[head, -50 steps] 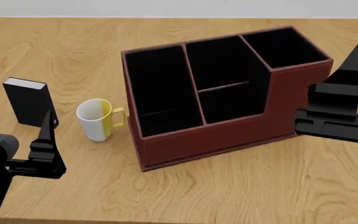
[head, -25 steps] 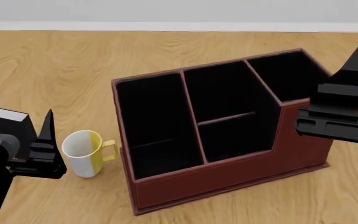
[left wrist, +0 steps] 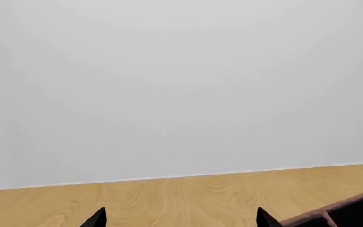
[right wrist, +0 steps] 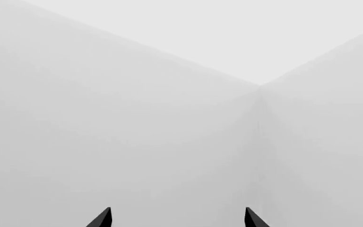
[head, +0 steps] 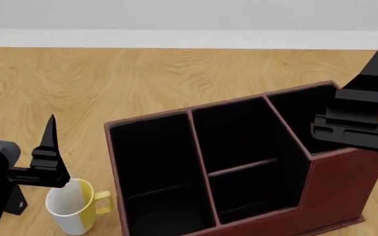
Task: Pick up the book and place it in the back compartment of the caddy.
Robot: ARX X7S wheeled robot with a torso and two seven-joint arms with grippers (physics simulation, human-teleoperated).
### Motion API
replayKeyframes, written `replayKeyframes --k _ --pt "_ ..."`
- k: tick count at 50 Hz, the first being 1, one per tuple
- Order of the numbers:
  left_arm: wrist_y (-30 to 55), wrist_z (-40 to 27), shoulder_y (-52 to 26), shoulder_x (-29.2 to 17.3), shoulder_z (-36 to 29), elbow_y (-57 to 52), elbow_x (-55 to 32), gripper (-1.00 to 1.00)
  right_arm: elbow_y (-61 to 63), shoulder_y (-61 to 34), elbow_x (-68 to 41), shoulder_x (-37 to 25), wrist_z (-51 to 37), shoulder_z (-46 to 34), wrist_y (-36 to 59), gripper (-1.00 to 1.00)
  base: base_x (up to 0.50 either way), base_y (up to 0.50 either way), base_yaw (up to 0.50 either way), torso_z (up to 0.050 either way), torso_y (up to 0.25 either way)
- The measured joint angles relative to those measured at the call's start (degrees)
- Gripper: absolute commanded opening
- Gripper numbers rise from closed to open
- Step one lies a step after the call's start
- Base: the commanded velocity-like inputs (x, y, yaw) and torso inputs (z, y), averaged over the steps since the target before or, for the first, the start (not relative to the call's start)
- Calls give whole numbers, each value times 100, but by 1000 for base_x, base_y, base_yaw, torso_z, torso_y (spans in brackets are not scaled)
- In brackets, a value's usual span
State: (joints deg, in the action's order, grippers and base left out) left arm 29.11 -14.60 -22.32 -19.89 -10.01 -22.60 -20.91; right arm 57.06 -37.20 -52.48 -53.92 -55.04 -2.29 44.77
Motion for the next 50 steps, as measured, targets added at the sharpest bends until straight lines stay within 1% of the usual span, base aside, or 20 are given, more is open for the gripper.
replayKeyframes --k 7,22,34,50 --pt "-28 -8 7 -5 -1 14 -6 100 0 12 -17 -18 -22 -8 -36 100 351 0 0 0 1" --pt "-74 -30 2 -23 -21 40 5 100 8 75 -34 -65 -63 33 -172 100 -1 0 0 0 1" --pt "-101 -64 3 3 92 90 -106 100 -4 106 -5 -90 -75 4 -249 100 0 0 0 0 0" --pt "-120 -75 -2 -1 123 147 -172 100 -11 83 -26 -136 -115 -47 -279 100 -1 0 0 0 -155"
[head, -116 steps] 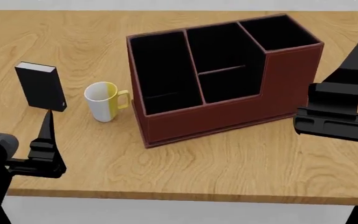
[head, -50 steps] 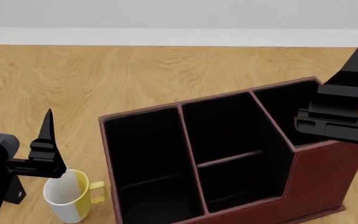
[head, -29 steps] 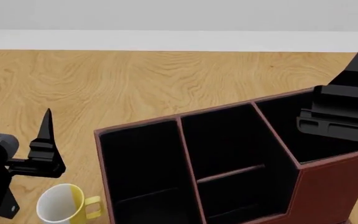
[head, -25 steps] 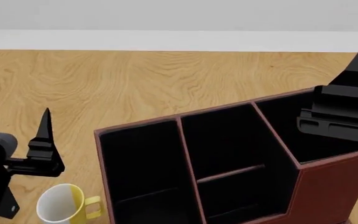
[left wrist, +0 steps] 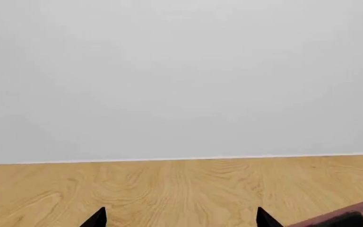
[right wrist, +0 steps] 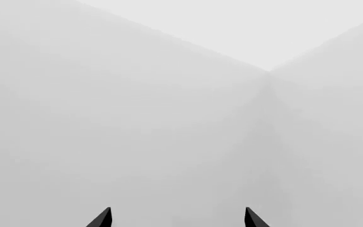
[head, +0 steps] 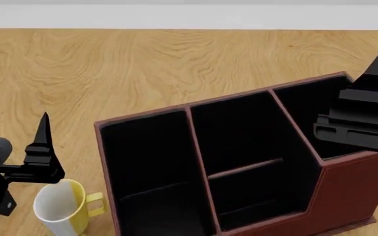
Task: Pick up the book and place it in the back compartment of the caddy.
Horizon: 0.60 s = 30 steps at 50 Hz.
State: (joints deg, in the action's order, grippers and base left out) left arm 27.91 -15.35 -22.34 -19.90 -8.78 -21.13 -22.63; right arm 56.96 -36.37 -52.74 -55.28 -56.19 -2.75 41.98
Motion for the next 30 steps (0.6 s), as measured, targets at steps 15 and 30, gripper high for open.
replayKeyframes --k 15,30 --pt "-17 -4 5 -12 -14 32 -34 100 10 -55 -53 -48 -52 -48 -11 100 -1 0 0 0 -171" --pt "-39 -23 14 -41 -44 36 -30 100 20 -103 -105 -91 -104 -100 -36 100 -1 0 0 0 -123"
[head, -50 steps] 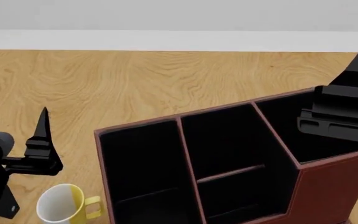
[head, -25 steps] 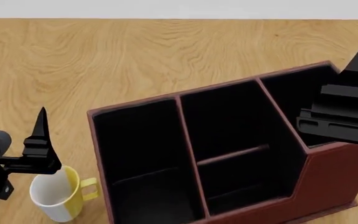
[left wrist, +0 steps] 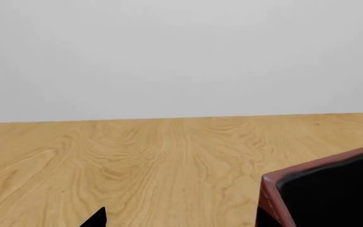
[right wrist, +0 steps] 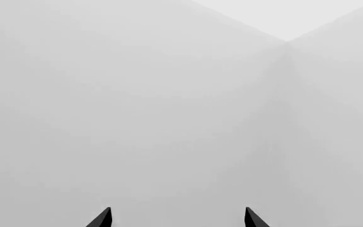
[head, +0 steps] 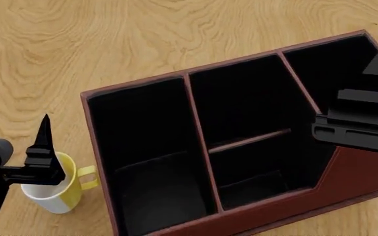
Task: Pick up the book and place it in the back compartment of the caddy.
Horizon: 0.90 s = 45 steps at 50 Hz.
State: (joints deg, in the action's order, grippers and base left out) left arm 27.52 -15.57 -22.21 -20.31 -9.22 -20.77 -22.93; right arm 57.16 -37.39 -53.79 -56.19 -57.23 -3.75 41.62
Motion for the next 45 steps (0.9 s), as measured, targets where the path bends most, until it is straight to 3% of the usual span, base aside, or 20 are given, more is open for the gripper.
replayKeyframes --k 29,45 --pt "561 -381 -71 -74 73 -339 -104 100 14 183 -40 -155 -56 101 -220 100 0 0 0 0 0" --pt "1270 -1231 8 158 525 -582 -281 100 2 189 -29 -183 -74 55 -290 100 0 0 0 0 0"
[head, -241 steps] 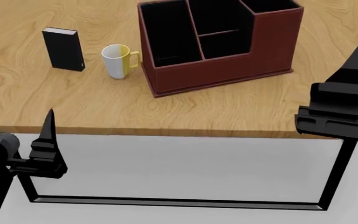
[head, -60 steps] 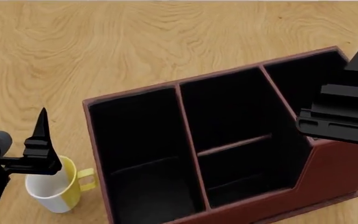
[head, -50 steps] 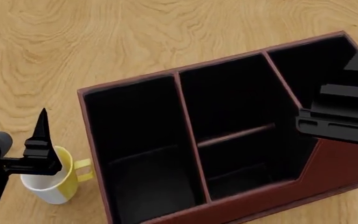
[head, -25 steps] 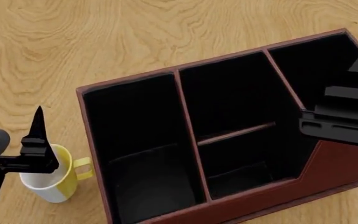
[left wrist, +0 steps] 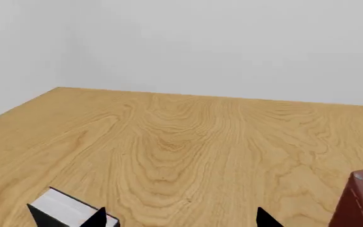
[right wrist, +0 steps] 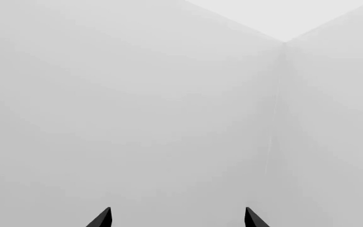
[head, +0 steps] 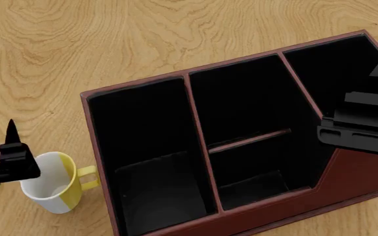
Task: Pick up the book and place it in the back compartment of the caddy.
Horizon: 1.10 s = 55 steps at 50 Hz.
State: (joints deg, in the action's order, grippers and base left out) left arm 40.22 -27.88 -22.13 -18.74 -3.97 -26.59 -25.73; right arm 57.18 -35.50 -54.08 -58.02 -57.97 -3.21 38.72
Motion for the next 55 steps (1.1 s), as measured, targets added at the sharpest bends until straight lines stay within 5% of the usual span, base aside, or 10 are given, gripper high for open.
replayKeyframes --k 22,55 --pt "53 -756 111 489 486 282 -52 100 -23 134 70 -41 1 -18 -162 100 0 0 0 0 0" --pt "-392 -732 -562 701 710 2043 -45 100 -32 12 30 -78 -59 -138 -199 100 0 0 0 0 0"
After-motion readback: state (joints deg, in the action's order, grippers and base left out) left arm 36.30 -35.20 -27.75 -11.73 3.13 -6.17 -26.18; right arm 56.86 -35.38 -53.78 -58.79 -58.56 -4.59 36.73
